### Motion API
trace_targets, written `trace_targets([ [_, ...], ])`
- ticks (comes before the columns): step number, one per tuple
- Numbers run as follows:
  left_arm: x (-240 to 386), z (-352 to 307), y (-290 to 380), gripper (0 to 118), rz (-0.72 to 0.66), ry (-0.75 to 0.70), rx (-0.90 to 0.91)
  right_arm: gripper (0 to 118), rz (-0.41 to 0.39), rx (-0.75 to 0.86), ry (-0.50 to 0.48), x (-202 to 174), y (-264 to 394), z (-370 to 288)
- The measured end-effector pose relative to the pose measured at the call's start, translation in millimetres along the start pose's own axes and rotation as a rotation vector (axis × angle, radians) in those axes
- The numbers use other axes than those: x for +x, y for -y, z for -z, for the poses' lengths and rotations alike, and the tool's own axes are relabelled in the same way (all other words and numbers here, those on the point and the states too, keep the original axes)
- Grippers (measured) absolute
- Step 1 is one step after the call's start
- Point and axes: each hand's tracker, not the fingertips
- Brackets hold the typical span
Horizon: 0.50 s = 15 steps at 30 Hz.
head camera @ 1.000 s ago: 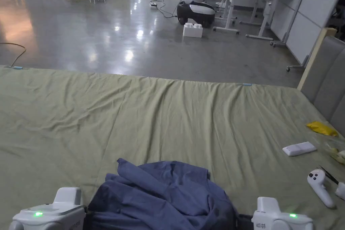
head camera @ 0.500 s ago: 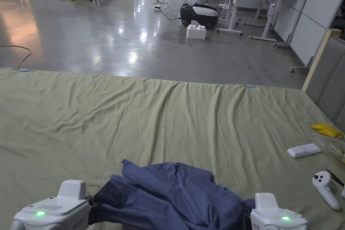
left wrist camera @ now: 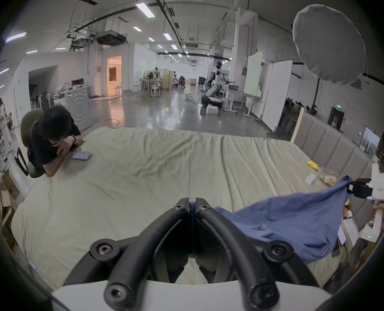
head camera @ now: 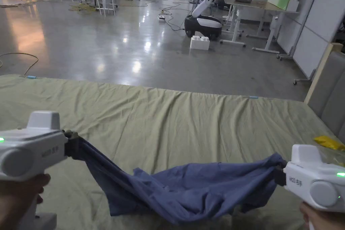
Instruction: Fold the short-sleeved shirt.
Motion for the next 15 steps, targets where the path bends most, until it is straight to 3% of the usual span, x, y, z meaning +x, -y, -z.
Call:
trace_targets([
  [6, -33.9, -5.1, -39.3, 4, -0.062, -0.048, 0.034, 7, -0.005, 0.07, 0.037, 17.0, -42.4, -15.8],
  [15, -43.5, 17.3, -82.3, 4, -0.078, -0.068, 0.052, 7, 0.006, 0.17, 0.028, 12.0, -109.3, -11.2],
])
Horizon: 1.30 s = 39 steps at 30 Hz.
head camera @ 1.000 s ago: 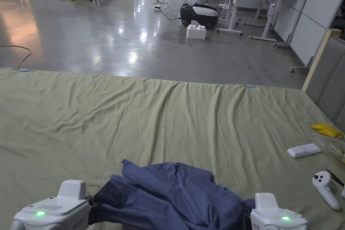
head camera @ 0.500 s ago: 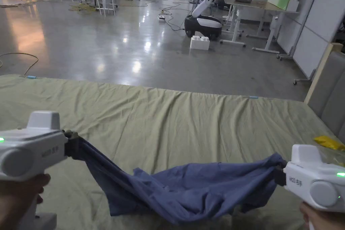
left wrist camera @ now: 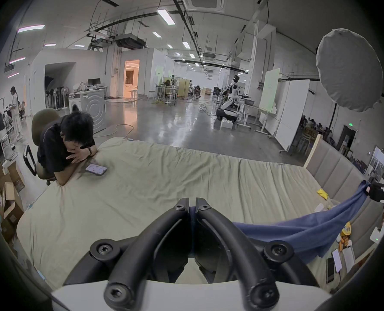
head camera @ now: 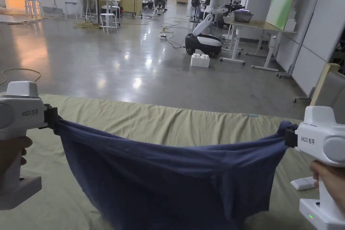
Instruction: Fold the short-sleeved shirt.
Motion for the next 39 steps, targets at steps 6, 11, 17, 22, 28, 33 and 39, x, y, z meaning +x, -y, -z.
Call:
trace_targets([
  [6, 4.3, 22.2, -28.0, 4, 0.014, -0.015, 0.026, 7, 0.008, 0.045, 0.018, -4.9, -32.7, 24.9],
  [11, 3.4, 40.2, -62.4, 4, 0.011, -0.043, 0.055, 7, 0.007, 0.109, 0.051, -5.1, -67.0, 41.9],
  [17, 2.6, 53.0, -119.2, 4, 0.024, -0.061, 0.123, 7, 0.005, 0.201, 0.078, -3.6, -127.6, 50.9],
  [22, 9.1, 54.5, -166.6, 4, 0.034, -0.07, 0.186, 7, -0.019, 0.286, 0.108, -7.6, -174.3, 49.9],
  [28, 17.3, 60.5, -181.1, 4, 0.054, -0.075, 0.224, 7, -0.031, 0.339, 0.145, -7.4, -184.4, 57.4],
  [33, 24.7, 75.1, -151.7, 4, 0.144, -0.107, 0.206, 7, -0.015, 0.33, 0.154, -5.8, -160.3, 68.7],
  [39, 20.9, 80.0, -83.7, 4, 0.133, -0.093, 0.148, 7, -0.026, 0.243, 0.14, -8.1, -102.3, 77.4],
])
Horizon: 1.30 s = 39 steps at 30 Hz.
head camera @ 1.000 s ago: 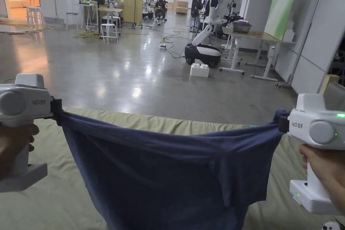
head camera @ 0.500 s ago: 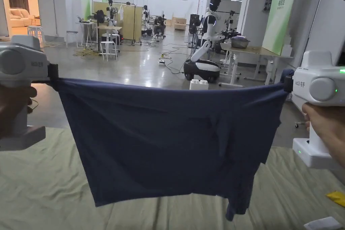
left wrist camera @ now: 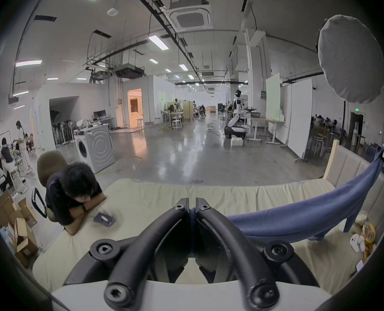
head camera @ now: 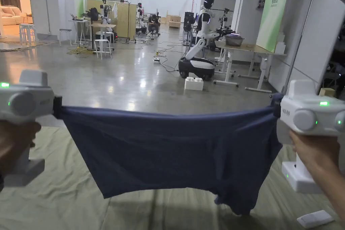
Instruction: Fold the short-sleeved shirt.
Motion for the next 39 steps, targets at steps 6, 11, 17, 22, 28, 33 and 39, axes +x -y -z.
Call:
trace_targets([
  [6, -3.6, -39.2, 97.8, 4, 0.006, 0.037, -0.065, 7, 0.013, -0.071, -0.009, 8.4, 84.9, -33.0],
  [11, -6.6, -87.1, 171.9, 4, -0.012, 0.042, -0.112, 7, -0.027, -0.125, -0.028, 9.6, 152.6, -87.5],
  [17, -13.9, -140.4, 228.8, 4, -0.032, 0.05, -0.17, 7, -0.06, -0.2, -0.054, 12.9, 203.8, -147.9],
  [22, -14.6, -174.8, 275.5, 4, -0.041, 0.069, -0.302, 7, -0.126, -0.318, -0.077, 9.3, 254.7, -185.3],
  [28, -8.4, -177.5, 349.3, 4, -0.021, 0.082, -0.54, 7, -0.077, -0.535, -0.074, 12.8, 326.3, -200.8],
  [33, -5.2, -156.9, 400.9, 4, 0.014, 0.076, -0.663, 7, -0.11, -0.646, -0.053, 9.5, 376.8, -199.5],
  [39, 3.9, -142.3, 397.0, 9, 0.035, 0.105, -0.677, 40, -0.072, -0.668, -0.028, 5.7, 391.9, -201.7],
])
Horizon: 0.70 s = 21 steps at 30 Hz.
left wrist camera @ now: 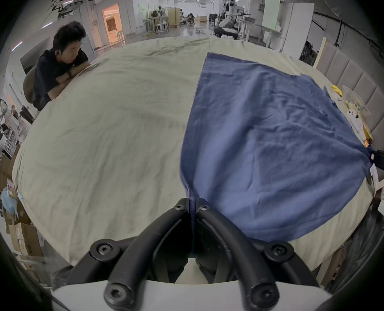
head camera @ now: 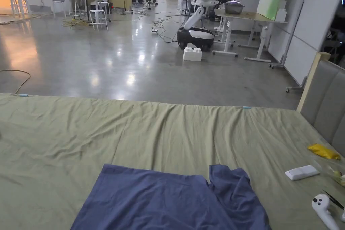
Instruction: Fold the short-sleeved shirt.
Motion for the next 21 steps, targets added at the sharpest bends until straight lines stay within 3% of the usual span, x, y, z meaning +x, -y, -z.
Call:
trace_targets([
  [1, 0.2, -1.6, -4.3, 22, -0.002, 0.007, 0.014, 55, 0.011, 0.019, 0.006, -0.9, -3.0, -3.6],
  [3, 8.8, -14.0, -16.9, 60, -0.001, 0.017, 0.094, 76, 0.049, 0.098, -0.014, -3.8, -15.7, -14.6],
  [6, 19.0, -28.8, -43.8, 70, 0.021, -0.002, 0.229, 82, 0.07, 0.236, -0.041, -13.2, -44.7, -35.8],
  [14, 69.8, -89.9, -116.1, 66, 0.067, 0.033, 0.65, 86, 0.132, 0.625, -0.144, -60.9, -126.5, -96.2],
  [16, 80.9, -101.9, -124.5, 53, 0.074, 0.022, 0.726, 75, 0.144, 0.692, -0.146, -72.1, -137.3, -106.7],
  [17, 86.3, -109.0, -127.6, 40, 0.081, 0.022, 0.764, 61, 0.143, 0.726, -0.141, -78.5, -142.3, -112.6],
  [18, 92.6, -116.7, -128.7, 20, 0.066, -0.004, 0.824, 36, 0.119, 0.797, -0.115, -85.7, -145.4, -120.2],
  [19, 95.0, -119.6, -128.4, 13, 0.061, -0.018, 0.846, 17, 0.104, 0.83, -0.093, -88.6, -146.5, -123.7],
  [21, 99.1, -127.9, -125.8, 5, 0.04, -0.041, 0.899, 8, 0.089, 0.883, -0.076, -96.6, -147.7, -129.3],
])
